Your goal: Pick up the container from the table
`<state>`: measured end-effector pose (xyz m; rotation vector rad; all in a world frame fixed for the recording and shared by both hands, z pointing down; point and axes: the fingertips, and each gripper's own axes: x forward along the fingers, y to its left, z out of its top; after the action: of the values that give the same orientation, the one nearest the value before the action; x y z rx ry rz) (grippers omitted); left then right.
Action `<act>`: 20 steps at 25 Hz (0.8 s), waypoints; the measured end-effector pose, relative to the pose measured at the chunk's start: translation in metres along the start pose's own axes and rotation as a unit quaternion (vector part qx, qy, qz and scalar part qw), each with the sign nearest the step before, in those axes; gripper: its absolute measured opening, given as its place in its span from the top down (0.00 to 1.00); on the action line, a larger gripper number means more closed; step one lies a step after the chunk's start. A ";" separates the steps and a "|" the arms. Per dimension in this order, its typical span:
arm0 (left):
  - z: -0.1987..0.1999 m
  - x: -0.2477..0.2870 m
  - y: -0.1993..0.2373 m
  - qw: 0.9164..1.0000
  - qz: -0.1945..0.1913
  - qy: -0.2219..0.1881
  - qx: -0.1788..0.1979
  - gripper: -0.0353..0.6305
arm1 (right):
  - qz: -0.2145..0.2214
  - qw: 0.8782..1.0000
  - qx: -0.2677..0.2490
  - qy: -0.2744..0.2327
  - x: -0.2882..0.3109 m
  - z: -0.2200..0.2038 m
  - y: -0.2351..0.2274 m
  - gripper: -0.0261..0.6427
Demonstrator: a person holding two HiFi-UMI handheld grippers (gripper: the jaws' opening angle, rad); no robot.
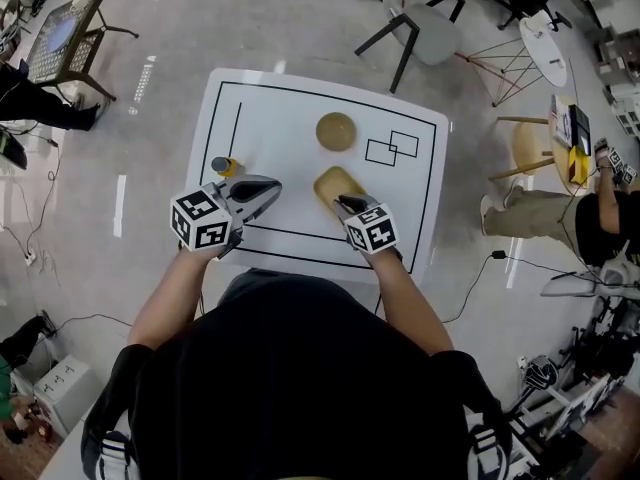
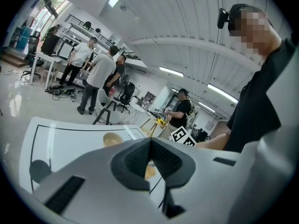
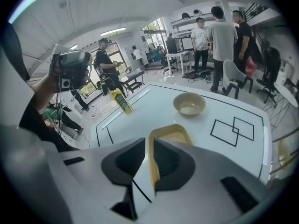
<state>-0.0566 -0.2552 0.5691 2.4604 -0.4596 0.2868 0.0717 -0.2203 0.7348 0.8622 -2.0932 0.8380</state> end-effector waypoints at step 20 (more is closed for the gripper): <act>-0.011 0.018 0.019 1.000 -0.016 0.022 -0.016 0.94 | 0.023 0.998 -0.007 0.058 0.044 -0.031 0.005 0.82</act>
<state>-0.0489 -0.2679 0.5932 2.4239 -0.4032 0.3173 0.0559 -0.2075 0.7844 0.7423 -2.0222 0.8767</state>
